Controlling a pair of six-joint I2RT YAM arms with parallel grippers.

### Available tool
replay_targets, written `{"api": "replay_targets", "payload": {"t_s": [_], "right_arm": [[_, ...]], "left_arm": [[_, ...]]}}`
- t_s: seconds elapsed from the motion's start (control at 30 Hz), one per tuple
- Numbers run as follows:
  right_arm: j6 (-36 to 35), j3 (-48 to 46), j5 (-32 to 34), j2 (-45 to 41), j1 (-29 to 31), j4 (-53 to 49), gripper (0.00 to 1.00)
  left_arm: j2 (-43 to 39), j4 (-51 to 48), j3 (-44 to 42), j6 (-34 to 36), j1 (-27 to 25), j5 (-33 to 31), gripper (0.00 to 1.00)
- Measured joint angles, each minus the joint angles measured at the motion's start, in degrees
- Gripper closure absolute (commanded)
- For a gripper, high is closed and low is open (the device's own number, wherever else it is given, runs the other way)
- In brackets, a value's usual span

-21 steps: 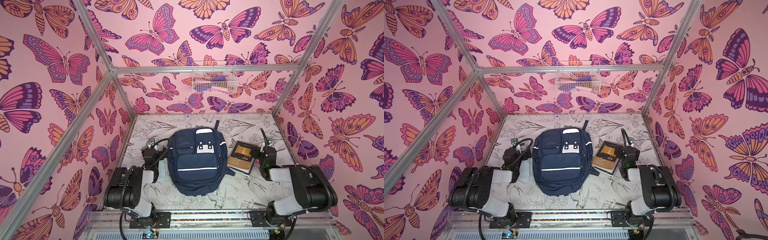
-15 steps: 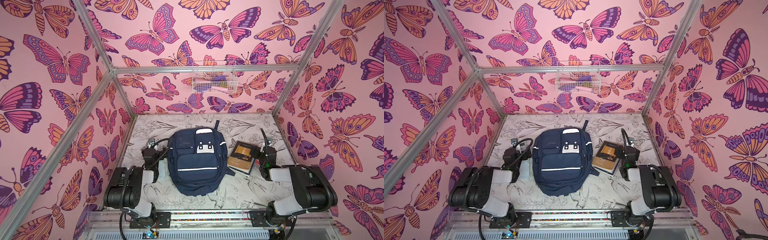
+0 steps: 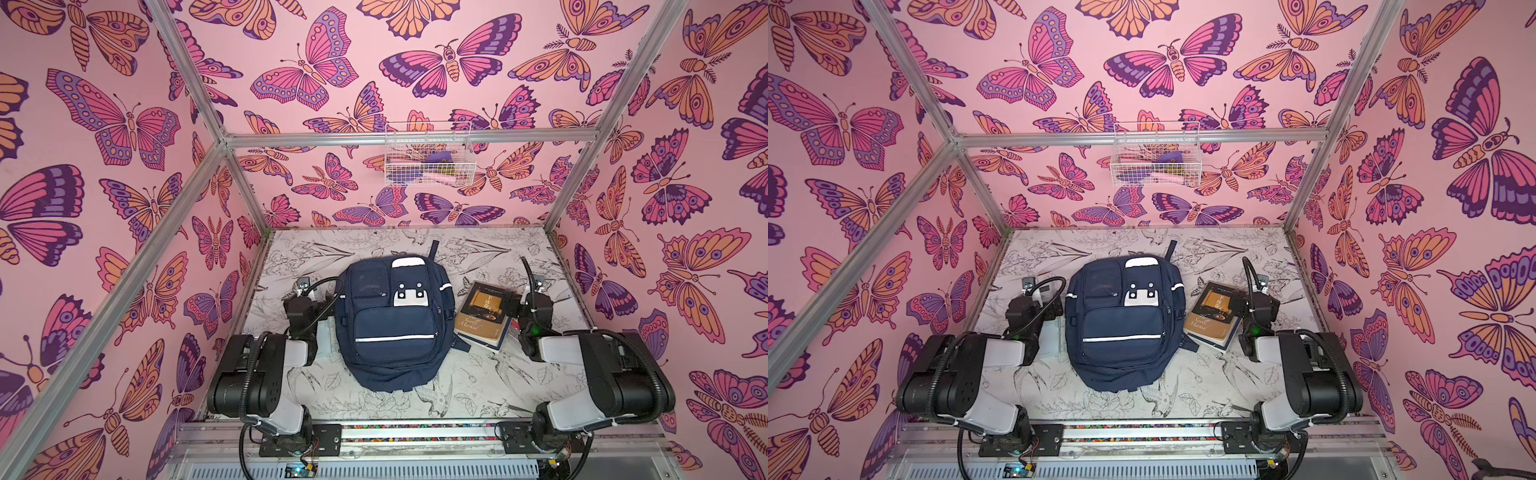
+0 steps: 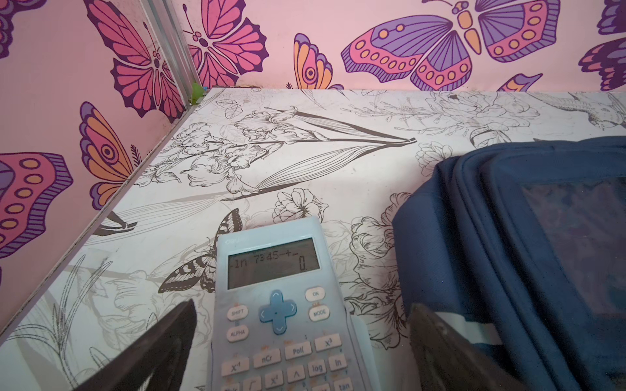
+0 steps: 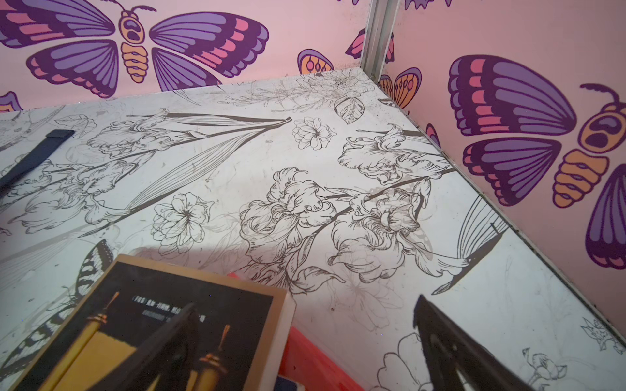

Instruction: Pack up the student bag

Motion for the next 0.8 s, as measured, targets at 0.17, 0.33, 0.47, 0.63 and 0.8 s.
{"api": "replay_targets", "payload": {"t_s": [0.17,0.33,0.47,0.63,0.8], "right_arm": [[0.00,0.00,0.00,0.00,0.00,0.00,0.01],[-0.92,0.44,0.52,-1.36,0.50,-2.47,0.01],[4.13,14.62,5.18,-12.07,4.68,-31.28,0.01],[22.53,35.50,-1.16,-20.33,4.68,-47.25,0.06],[29.11,43.98,-8.28,-11.08,12.07,-66.23,0.22]], "left_arm": [[0.00,0.00,0.00,0.00,0.00,0.00,0.01],[-1.62,-4.24,0.87,0.22,-0.46,-1.09,0.00],[-10.91,-26.91,14.03,-3.45,-2.10,-6.67,0.05],[-19.32,-42.62,35.47,-15.06,-5.07,-7.17,0.07],[-18.27,-53.07,38.21,-15.87,-22.47,-3.43,0.00]]}}
